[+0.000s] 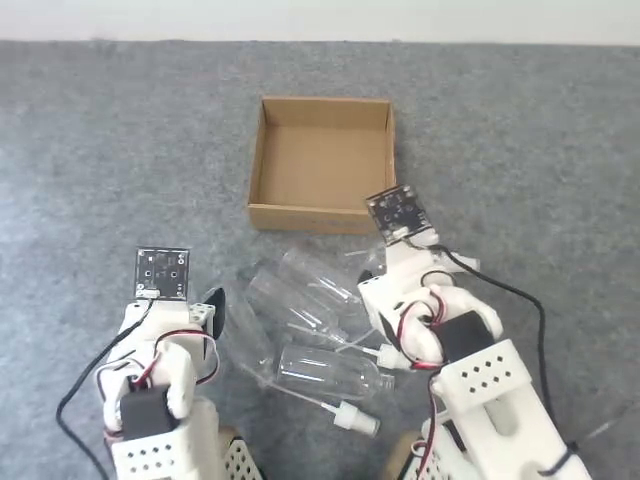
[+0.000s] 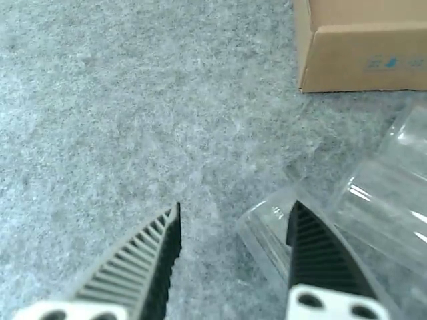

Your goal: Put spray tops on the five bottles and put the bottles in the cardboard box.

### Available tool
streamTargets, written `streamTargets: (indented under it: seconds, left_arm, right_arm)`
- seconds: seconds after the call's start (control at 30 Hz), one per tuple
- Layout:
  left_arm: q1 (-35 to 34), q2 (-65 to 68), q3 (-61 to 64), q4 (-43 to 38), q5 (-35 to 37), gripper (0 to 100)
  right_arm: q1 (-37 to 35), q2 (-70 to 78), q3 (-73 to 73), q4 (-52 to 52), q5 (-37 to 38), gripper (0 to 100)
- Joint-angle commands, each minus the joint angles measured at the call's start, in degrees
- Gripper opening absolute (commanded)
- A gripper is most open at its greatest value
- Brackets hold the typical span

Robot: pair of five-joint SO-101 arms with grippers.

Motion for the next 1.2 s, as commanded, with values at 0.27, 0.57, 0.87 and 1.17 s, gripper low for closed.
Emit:
streamTargets:
  seconds: [0.27, 0.57, 0.87, 1.17]
  left_arm:
    - [-0.18, -1.14, -1.54, -0.44, -0.09, 25]
    - [-0.18, -1.14, -1.54, -0.44, -0.09, 25]
    - [-0.26, -1.14, -0.92, -1.23, -0.18, 25]
    - [-0.26, -1.14, -0.40, -1.23, -0.26, 25]
  right_arm:
    - [3.38, -0.48, -2.20, -0.13, 3.25, 13.2]
    - [3.38, -0.48, -11.87, 10.95, 8.88, 13.2]
    - [4.09, 0.04, -19.52, 19.12, 15.21, 13.2]
    - [13.49, 0.13, -27.08, 29.49, 24.53, 13.2]
